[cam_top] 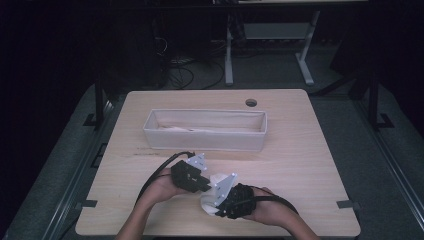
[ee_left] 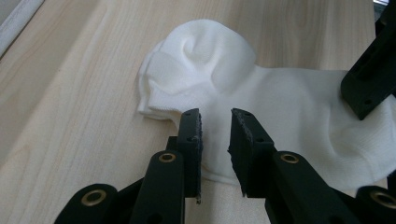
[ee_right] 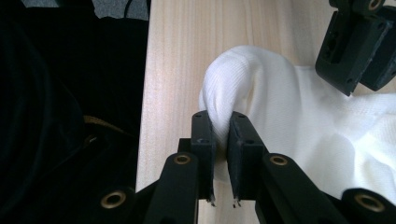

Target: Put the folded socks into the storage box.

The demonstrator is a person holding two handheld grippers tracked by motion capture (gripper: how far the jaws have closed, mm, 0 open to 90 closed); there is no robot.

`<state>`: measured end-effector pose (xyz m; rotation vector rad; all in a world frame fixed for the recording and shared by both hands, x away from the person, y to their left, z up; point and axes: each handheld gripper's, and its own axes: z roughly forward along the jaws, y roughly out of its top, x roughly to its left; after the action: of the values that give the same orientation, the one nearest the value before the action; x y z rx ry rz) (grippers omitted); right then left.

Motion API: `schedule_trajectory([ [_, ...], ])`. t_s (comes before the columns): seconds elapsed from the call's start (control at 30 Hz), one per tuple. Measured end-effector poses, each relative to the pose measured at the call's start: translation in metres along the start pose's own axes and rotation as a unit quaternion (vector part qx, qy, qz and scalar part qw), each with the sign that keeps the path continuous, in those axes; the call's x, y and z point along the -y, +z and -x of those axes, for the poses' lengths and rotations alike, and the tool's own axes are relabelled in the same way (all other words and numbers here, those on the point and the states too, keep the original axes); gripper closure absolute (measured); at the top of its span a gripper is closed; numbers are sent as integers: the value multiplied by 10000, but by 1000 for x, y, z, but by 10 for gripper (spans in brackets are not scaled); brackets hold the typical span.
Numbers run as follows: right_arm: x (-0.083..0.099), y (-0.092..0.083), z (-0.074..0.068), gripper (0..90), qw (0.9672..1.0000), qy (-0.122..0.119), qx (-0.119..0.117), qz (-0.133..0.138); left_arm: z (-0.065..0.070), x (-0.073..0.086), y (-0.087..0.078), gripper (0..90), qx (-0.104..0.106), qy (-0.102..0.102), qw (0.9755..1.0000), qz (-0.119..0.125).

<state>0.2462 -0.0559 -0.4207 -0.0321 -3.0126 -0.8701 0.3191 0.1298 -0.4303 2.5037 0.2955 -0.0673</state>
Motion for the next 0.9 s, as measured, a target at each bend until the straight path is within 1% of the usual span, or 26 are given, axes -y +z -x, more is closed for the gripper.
schedule_trajectory([
  [0.03, -1, -1, -1, 814, 10000, 28, -35, -11, 0, -1, 0, 738, -3, 12, 10000, 1],
  [0.17, -3, -1, -3, 813, 10000, -3, -79, -29, -1, -3, -1, 738, -4, 7, 10000, 12],
  [0.5, -4, -3, -5, 814, 9999, 5, -108, -58, -4, -6, 4, 738, 24, -19, 10000, -32],
  [0.57, -5, -4, -5, 814, 9999, 1, -117, -61, -5, -6, 5, 738, 33, 21, 10000, -80],
  [0.73, -6, -7, -6, 814, 9999, 0, -105, -41, -4, -7, 9, 738, 64, 23, 9999, -119],
  [0.8, -7, -9, -6, 814, 10000, -14, -93, -17, -3, -8, 10, 738, 60, 64, 9998, -179],
  [0.9, -7, -11, -5, 814, 10000, -13, -45, -5, -2, -7, 13, 738, 69, 68, 9996, -256],
])
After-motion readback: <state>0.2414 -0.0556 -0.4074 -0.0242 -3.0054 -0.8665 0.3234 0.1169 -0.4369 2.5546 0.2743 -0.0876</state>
